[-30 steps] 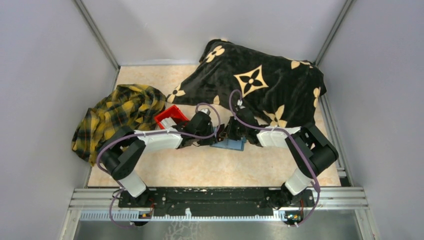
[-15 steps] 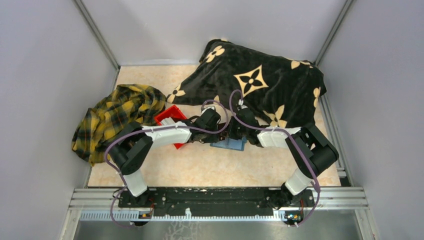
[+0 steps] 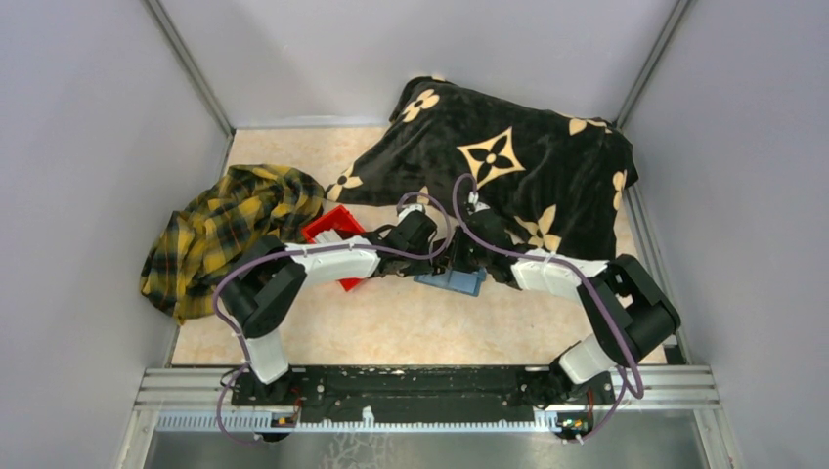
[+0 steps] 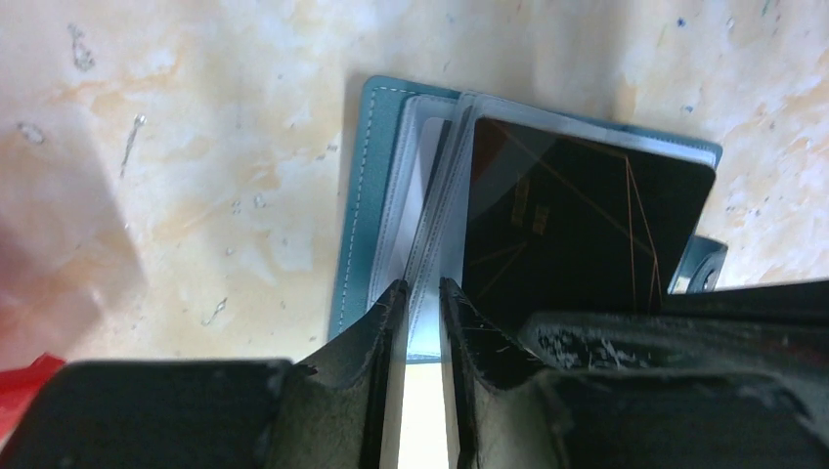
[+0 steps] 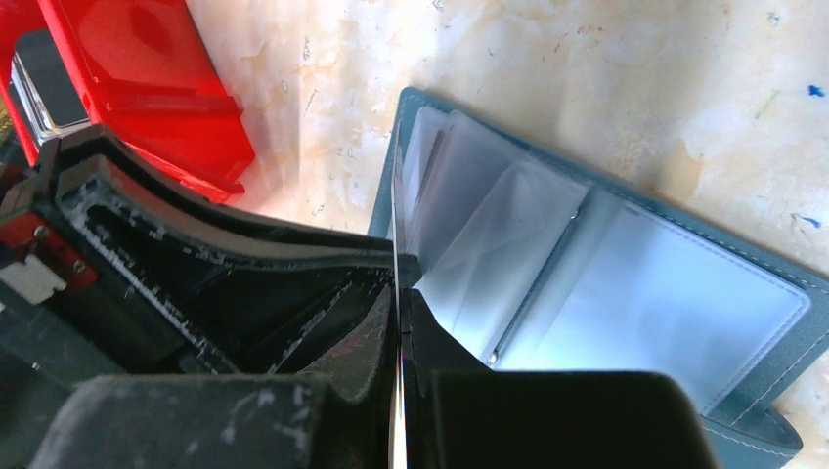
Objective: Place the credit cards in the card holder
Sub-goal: Insert the credit card into the card holder.
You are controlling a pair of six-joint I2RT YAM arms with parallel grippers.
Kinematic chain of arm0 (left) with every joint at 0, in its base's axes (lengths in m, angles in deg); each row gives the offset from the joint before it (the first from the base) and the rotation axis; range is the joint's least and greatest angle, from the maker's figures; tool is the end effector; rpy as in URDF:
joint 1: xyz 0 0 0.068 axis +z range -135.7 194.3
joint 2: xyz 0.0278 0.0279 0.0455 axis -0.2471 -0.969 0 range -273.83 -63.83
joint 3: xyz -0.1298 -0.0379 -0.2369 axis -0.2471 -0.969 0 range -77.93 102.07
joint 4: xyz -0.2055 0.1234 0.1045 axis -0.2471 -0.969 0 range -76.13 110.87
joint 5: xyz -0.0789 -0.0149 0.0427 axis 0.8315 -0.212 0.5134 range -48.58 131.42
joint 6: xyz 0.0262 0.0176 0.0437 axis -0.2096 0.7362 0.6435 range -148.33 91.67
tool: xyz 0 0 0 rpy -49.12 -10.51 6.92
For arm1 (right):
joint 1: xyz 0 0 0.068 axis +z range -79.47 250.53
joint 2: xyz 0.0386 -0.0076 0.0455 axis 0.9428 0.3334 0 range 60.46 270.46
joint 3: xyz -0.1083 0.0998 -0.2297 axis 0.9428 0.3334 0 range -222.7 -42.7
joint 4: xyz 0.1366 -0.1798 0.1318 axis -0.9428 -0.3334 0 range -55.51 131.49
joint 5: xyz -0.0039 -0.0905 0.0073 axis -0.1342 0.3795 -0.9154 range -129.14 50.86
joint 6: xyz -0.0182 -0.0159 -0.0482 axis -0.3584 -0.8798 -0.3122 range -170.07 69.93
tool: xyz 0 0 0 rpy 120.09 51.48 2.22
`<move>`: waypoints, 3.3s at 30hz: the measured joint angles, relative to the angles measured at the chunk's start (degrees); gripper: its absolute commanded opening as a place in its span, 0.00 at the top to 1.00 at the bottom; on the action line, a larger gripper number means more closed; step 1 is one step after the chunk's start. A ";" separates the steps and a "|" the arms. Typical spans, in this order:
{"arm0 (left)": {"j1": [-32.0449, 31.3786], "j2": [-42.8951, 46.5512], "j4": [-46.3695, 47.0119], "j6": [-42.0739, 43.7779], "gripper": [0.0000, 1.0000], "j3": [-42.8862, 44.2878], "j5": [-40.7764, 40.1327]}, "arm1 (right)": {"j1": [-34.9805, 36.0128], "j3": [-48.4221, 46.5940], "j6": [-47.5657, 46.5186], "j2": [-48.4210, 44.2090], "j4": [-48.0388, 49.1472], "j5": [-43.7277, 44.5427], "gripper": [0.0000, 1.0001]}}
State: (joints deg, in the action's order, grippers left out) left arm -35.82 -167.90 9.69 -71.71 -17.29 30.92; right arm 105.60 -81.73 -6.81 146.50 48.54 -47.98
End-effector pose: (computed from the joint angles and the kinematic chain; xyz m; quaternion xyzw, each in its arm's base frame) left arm 0.2400 -0.2772 0.1559 0.0281 0.9487 -0.1607 0.2709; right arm 0.2394 0.1748 0.1684 0.0320 0.9035 0.3204 0.2828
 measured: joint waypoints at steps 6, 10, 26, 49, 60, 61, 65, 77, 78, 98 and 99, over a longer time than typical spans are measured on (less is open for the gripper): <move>-0.15 -0.63 1.60 -0.57 0.73 0.55 -0.46 | 0.00 -0.02 -1.68 -2.34 -3.04 1.70 1.00; -0.31 -0.66 1.70 -0.55 0.74 0.57 -0.70 | 0.00 -0.02 -2.60 -2.84 -5.22 3.17 1.00; -0.31 -0.37 2.23 -0.57 0.75 -0.09 -0.83 | -0.83 2.32 -1.62 -5.73 -6.21 6.34 1.00; -0.31 -0.17 2.60 -0.72 0.75 -0.46 -0.85 | -2.05 9.68 7.21 -6.80 0.13 2.86 1.00; -0.31 -0.15 2.64 -0.72 0.75 -0.50 -0.87 | -2.25 12.74 11.28 -8.22 2.03 0.09 1.00; -0.31 -0.15 2.64 -0.72 0.75 -0.50 -0.87 | -2.25 12.85 11.54 -8.31 1.92 -0.17 1.00; -0.31 -0.07 2.84 -0.72 0.75 -0.70 -0.92 | -2.78 13.16 12.92 -8.28 2.16 -1.53 1.00; -0.37 0.02 3.08 -0.70 0.75 -0.85 -1.20 | -7.91 14.40 16.63 -4.57 7.26 -7.52 1.00; -0.37 0.02 3.08 -0.68 0.75 -0.85 -1.20 | -8.24 14.69 17.03 -4.13 8.22 -8.00 1.00; -0.37 0.00 3.10 -0.50 0.75 -0.85 -1.18 | -10.25 14.47 16.61 -1.88 11.65 -8.02 1.00; -0.37 -0.02 3.13 -0.50 0.75 -0.83 -1.16 | -10.29 14.47 16.46 -1.70 11.85 -7.96 1.00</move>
State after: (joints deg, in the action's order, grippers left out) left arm -36.20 -167.92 12.81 -72.21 -18.12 29.76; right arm 95.30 -67.26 9.65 144.79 60.39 -55.94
